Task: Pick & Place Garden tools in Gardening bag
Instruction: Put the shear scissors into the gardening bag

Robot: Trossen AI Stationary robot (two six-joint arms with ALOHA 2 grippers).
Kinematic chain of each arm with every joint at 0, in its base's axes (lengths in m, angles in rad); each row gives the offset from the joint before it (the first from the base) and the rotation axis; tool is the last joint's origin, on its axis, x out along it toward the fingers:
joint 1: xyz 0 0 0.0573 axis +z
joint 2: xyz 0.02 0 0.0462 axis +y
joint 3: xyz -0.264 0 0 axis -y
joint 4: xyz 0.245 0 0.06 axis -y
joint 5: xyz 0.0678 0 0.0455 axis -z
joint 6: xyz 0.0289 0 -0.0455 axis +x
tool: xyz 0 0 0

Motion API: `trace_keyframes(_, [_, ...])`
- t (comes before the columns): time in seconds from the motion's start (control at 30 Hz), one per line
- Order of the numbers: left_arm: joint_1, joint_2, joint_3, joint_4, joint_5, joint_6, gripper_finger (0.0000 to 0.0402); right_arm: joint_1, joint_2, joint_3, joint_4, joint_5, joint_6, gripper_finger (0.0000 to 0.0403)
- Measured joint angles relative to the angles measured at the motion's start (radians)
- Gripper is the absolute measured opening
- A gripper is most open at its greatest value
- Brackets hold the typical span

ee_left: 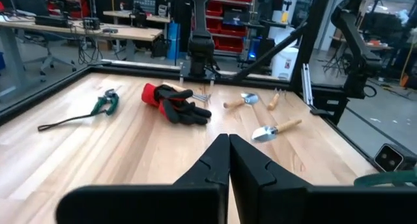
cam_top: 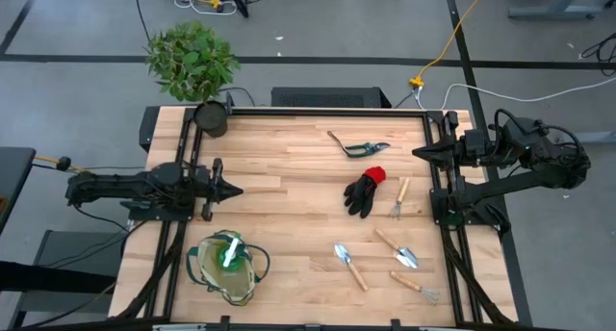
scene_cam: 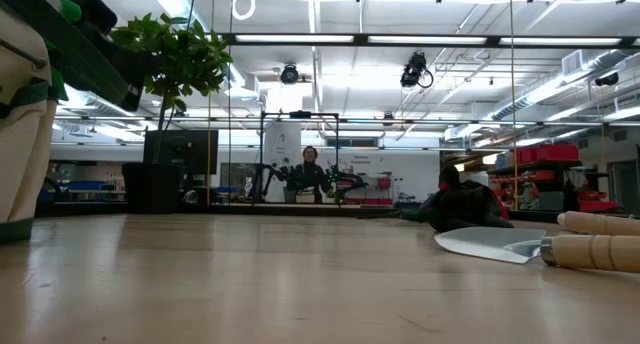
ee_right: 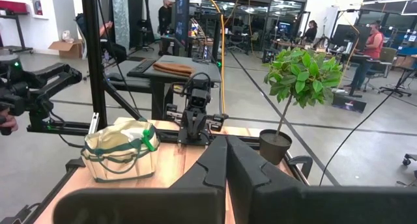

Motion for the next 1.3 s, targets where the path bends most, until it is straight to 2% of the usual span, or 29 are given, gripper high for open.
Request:
trace_keyframes(1.13, [0.000,0.000,-0.006,-0.035,-0.011,0.027,0.0005,0.000,0.000,0.000,0.000,0.000,0.000,0.0011])
trace_keyframes(1.3, [0.000,0.000,-0.006,-0.033,-0.029,0.020,0.0023,0.000,0.000,0.000,0.000,0.000,0.000,0.0011])
